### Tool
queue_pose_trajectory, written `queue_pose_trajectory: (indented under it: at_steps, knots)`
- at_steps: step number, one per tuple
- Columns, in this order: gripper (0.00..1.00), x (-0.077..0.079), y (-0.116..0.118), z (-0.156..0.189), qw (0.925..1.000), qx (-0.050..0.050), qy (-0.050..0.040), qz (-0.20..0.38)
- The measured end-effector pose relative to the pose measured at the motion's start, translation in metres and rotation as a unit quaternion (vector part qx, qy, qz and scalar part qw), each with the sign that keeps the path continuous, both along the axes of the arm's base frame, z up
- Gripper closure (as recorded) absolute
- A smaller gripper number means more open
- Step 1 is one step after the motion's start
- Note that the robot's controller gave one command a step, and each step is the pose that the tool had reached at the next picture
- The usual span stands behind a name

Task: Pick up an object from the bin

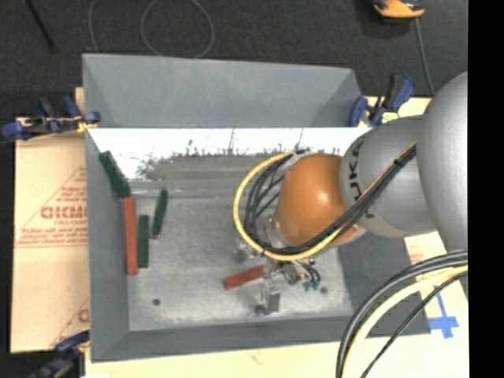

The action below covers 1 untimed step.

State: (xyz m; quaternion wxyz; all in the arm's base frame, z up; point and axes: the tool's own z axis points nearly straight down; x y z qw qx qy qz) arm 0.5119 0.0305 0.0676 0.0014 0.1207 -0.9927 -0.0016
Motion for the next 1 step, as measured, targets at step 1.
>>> queue_pose_trajectory:
  at_steps: [1]
  knots:
    - [1.0,0.0027,-0.0028,0.0031,1.0,-0.001,-0.0036,-0.002]
